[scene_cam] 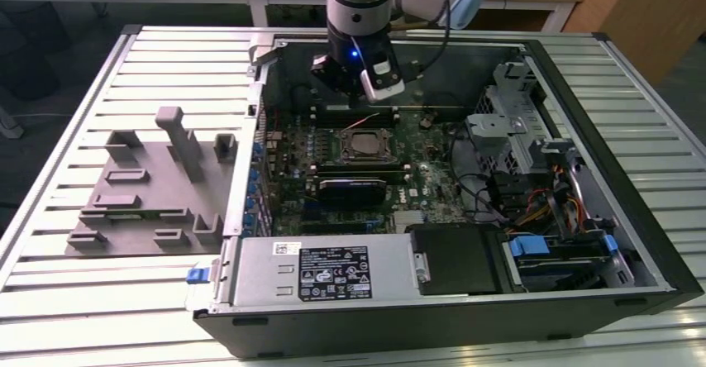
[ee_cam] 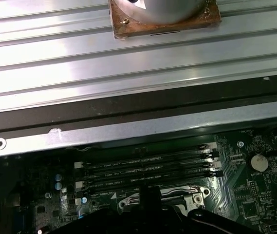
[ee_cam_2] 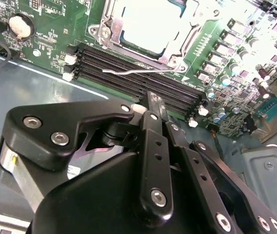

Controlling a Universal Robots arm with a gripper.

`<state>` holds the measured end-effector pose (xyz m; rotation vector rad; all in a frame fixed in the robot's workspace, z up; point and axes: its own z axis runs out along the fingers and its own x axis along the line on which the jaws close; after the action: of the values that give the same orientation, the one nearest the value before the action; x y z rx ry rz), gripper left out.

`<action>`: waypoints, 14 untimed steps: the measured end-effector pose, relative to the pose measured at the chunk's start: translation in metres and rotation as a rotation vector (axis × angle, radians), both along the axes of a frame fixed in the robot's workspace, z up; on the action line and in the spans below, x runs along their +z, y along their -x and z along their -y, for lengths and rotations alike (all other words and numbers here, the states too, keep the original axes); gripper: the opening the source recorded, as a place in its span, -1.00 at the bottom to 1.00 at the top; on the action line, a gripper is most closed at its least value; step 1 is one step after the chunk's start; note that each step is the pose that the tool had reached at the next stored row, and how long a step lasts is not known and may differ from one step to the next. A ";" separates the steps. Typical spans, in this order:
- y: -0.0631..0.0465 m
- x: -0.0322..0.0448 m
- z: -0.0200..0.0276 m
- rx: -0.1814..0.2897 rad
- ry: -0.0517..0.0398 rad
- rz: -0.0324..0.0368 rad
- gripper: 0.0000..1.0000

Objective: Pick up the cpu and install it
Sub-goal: 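Install the first cpu locking lever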

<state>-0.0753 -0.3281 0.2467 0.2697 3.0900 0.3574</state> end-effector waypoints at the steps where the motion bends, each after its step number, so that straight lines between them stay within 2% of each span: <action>1: 0.000 -0.0001 0.0000 -0.005 0.0007 0.0000 -0.79; 7: -0.001 -0.0008 0.0000 -0.049 0.0071 0.0001 -0.79; 12: -0.002 -0.0016 0.0000 -0.073 0.0210 0.0024 -0.79; 14: -0.002 -0.0026 0.0000 -0.080 0.0225 0.0036 -0.79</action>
<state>-0.0735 -0.3281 0.2441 0.3900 3.0663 0.3201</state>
